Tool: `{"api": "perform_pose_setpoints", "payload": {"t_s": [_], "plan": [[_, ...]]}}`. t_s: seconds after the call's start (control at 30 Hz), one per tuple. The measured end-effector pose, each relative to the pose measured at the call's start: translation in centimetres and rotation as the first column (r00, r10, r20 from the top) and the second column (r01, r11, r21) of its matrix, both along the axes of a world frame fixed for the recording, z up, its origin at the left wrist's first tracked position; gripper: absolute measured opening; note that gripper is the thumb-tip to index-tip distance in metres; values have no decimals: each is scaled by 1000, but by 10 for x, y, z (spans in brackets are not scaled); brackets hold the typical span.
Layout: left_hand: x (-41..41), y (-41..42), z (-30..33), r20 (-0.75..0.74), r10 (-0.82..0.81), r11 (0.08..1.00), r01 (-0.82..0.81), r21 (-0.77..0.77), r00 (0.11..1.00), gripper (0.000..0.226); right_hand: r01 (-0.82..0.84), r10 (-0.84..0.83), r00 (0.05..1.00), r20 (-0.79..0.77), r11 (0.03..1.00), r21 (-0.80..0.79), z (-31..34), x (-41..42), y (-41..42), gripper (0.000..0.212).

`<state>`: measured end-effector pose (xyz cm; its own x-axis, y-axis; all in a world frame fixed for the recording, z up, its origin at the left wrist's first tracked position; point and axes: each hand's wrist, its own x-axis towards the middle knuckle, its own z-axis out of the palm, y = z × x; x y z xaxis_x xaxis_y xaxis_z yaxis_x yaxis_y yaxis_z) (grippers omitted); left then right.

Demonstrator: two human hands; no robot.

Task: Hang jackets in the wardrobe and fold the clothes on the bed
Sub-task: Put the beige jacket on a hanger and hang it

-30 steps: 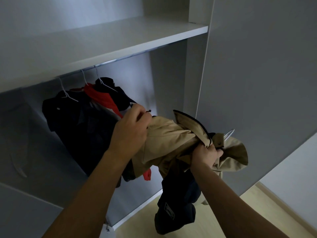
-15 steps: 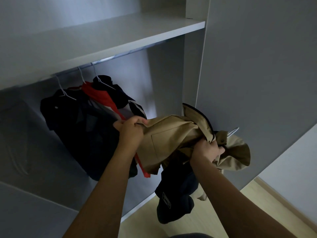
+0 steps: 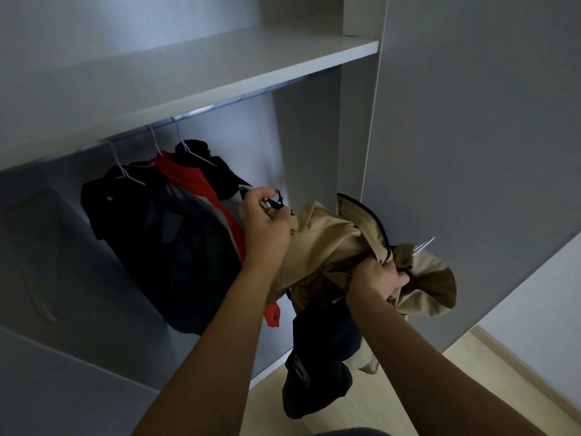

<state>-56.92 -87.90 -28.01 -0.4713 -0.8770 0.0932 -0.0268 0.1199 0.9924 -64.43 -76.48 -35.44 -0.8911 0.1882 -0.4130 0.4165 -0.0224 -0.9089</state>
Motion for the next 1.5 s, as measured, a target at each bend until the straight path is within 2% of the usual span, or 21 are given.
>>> {"api": "perform_pose_setpoints", "payload": {"t_s": [0.1, 0.17, 0.23, 0.3, 0.4, 0.43, 0.5, 0.6, 0.63, 0.73, 0.8, 0.87, 0.9, 0.97, 1.07, 1.13, 1.2, 1.27, 1.33, 1.43, 1.5], "plan": [[-1, 1, 0, -179, 62, 971, -18, 236, 982, 42, -14, 14, 1000, -8, 1000, 1, 0, 3, 3, 35], [-1, -4, 7, -209, 145, 895, -38, 445, 967, 29, -25, 25, 999, -27, 1000, 0, -1, 5, 4, 34], [0, -8, 7, -168, 117, 870, -19, 493, 979, 13, -43, 44, 998, -51, 999, 18, -2, 7, 5, 33], [-2, -11, 8, -160, 92, 900, -14, 435, 983, 26, -65, 68, 994, -81, 997, 38, -1, 10, 5, 33], [-13, -23, 16, 210, -57, 996, 42, 77, 976, 45, -99, 109, 987, -121, 991, 92, 0, 14, 5, 34], [-22, -26, 23, 417, -122, 991, 131, 6, 901, 42, -112, 124, 983, -132, 989, 99, 1, 16, 5, 34], [-39, -33, 40, 697, -200, 969, 244, 36, 688, 26, -140, 158, 975, -154, 983, 117, 1, 19, 6, 32], [-62, -39, 42, 819, -187, 937, 348, -17, 543, 11, -174, 203, 961, -190, 972, 158, -1, 22, 11, 30], [-69, -39, 37, 824, -201, 925, 380, -19, 529, 21, -184, 216, 955, -202, 969, 167, -1, 24, 12, 29], [-84, -32, 21, 797, -213, 965, 247, 83, 565, 95, -210, 264, 938, -224, 948, 241, 1, 29, 19, 31], [-99, -25, 15, 831, -174, 955, 295, 12, 529, 114, -228, 299, 923, -243, 932, 281, -1, 30, 23, 31], [-112, -13, 15, 806, -257, 938, 339, 75, 533, 120, -232, 321, 899, -297, 926, 298, -7, 30, 27, 29], [-118, -8, 17, 785, -316, 922, 366, 123, 533, 114, -230, 329, 891, -313, 922, 311, -10, 30, 28, 29], [-126, -1, 13, 782, -402, 870, 464, 165, 476, 76, -226, 337, 882, -329, 916, 332, -15, 28, 31, 30], [-135, -6, 1, 855, -303, 802, 597, -9, 420, 18, -248, 347, 881, -322, 918, 310, -21, 23, 35, 27], [-131, -12, -1, 885, -152, 690, 688, -224, 441, 20, -362, 427, 859, -282, 896, 255, -24, 15, 40, 29], [-114, -23, 2, 833, -37, 486, 738, -468, 552, 26, -526, 536, 818, -208, 844, 107, -27, 6, 50, 43], [-88, -30, 10, 774, -125, 208, 779, -591, 620, 26, -597, 586, 800, -128, 797, -88, -29, -1, 63, 53], [-61, -31, 18, 769, -189, -18, 781, -624, 610, 16, -536, 528, 843, -100, 813, -227, -31, -9, 70, 48], [-32, -25, 24, 740, -212, -160, 725, -670, 638, 30, -546, 526, 838, -149, 811, -211, -23, -18, 63, 40], [-20, -25, 26, 719, -243, -139, 710, -690, 651, 36, -626, 598, 774, -209, 772, -109, -14, -17, 52, 44]]}}
